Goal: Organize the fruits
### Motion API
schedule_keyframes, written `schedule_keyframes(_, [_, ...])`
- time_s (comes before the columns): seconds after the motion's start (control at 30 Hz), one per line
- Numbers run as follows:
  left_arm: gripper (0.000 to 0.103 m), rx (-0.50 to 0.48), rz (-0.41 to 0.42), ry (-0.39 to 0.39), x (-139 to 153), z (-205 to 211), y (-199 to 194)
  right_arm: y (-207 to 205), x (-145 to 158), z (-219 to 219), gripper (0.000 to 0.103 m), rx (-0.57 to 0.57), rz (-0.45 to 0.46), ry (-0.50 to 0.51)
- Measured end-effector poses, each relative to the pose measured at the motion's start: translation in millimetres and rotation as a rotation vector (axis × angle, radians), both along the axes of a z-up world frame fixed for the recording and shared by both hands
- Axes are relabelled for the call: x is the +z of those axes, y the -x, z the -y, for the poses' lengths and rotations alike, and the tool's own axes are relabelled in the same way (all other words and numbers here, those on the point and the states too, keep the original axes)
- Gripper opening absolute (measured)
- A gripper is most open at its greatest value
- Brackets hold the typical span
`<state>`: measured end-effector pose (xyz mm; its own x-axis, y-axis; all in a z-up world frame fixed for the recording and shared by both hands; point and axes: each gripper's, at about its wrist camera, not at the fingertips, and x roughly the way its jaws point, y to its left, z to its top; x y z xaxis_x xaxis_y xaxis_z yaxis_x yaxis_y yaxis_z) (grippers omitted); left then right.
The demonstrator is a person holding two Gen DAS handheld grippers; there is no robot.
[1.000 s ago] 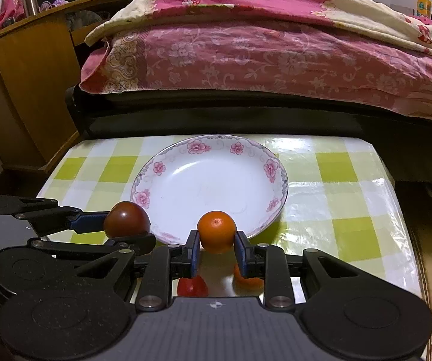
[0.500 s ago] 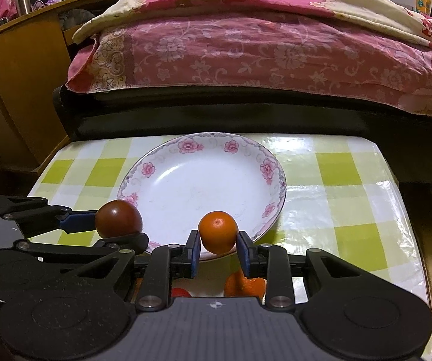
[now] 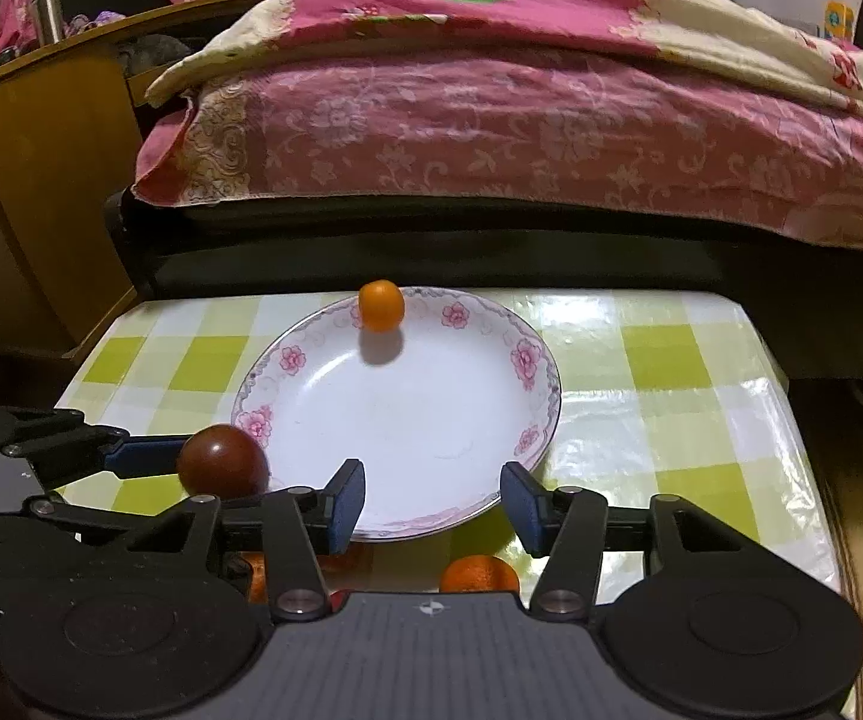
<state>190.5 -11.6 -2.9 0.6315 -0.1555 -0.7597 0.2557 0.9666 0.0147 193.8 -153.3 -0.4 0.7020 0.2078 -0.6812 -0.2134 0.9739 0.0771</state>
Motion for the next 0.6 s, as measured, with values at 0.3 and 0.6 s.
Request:
schedule_keyframes(0.3, [0.062,0.02,0.011,0.02,6,-15,8,5,4,8,0.047,-0.012,0.012,-0.002])
schedule_keyframes(0.6, [0.062,0.049,-0.006,0.013,-2,-43,15,17,0,16,0.047,-0.01,-0.005,0.007])
